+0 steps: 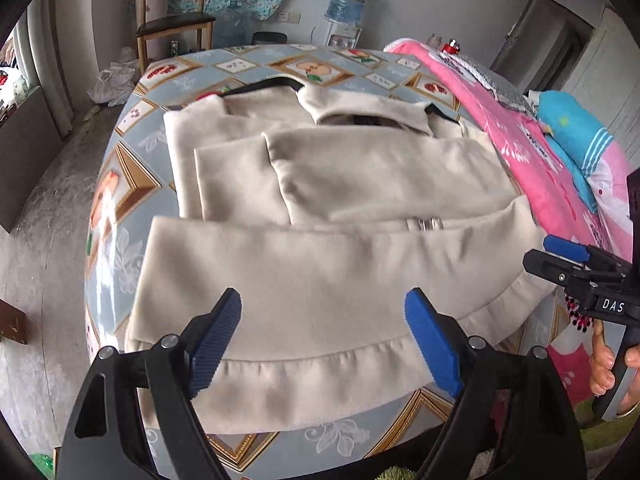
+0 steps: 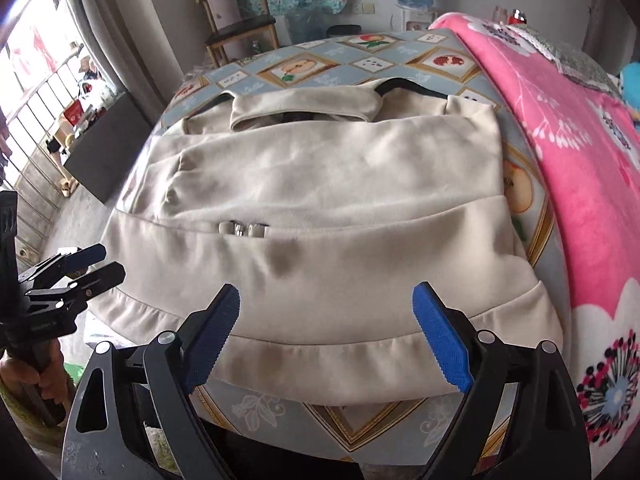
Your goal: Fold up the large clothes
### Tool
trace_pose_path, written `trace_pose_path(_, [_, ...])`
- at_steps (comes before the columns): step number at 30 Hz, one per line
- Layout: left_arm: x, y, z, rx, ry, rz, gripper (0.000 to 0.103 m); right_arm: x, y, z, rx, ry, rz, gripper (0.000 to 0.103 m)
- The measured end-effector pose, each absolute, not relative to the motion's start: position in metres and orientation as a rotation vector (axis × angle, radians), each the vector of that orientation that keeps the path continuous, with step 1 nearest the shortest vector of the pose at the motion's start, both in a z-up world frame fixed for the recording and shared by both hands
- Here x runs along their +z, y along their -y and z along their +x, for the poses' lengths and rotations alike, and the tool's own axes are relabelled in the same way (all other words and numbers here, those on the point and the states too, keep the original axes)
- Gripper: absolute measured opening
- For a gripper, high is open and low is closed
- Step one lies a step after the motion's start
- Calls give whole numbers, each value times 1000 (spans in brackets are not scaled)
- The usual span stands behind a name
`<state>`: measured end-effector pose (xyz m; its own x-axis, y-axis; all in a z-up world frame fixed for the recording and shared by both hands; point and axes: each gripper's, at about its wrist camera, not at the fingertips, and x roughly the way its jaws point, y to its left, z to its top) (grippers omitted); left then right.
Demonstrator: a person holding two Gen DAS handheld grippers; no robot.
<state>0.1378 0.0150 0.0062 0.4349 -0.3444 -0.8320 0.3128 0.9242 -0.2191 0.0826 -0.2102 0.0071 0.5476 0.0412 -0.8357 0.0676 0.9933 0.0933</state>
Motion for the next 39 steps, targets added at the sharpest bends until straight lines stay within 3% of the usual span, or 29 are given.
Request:
trace_pose_path(7, [-28, -4, 139, -335, -1099, 71, 82, -18, 189, 87, -18, -1049, 78, 90])
trace_pose_path(18, [-30, 3, 139, -312, -1095, 102, 89, -47, 195, 95, -9, -1108, 91, 93])
trace_pose_path(39, [-33, 6, 141, -322, -1104, 100, 96, -50, 195, 99, -8, -1124, 104, 96])
